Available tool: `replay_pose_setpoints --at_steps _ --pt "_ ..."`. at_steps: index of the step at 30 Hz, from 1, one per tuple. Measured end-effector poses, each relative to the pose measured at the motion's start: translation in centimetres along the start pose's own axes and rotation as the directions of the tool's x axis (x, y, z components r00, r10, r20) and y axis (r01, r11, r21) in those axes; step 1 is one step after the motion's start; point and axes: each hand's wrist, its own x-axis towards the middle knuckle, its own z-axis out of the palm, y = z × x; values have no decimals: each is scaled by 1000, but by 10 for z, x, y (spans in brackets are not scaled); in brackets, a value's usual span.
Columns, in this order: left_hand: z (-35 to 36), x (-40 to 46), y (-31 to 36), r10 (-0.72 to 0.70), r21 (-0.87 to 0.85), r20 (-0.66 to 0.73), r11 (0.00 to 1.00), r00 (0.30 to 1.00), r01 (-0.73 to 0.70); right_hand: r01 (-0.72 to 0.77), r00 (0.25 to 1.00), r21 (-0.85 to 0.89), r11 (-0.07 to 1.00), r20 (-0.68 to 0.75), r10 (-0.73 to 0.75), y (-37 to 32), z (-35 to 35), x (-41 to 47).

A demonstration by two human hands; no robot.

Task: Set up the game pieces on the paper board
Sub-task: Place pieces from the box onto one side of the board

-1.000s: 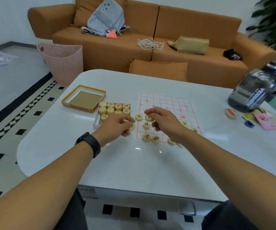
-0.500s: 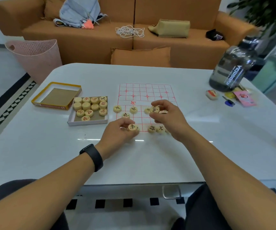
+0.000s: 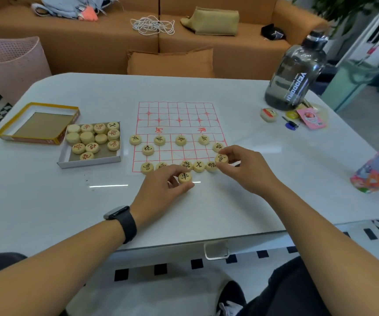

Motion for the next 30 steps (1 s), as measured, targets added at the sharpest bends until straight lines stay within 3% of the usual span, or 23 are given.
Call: replay_pose_setpoints --at_steps 4,17,24,30 --pt "5 0 -3 43 38 7 998 999 -43 16 1000 -140 990 -18 -18 23 -11 -3" --pt "7 3 -4 3 15 24 1000 1000 -4 -12 1000 -186 982 -5 12 40 6 12" --pt "5 4 -5 -9 17 39 1000 999 9 92 994 -398 913 -10 -105 29 7 8" --pt "5 4 -3 -18 -23 54 1000 998 19 115 991 -409 905 -17 -134 32 9 8"
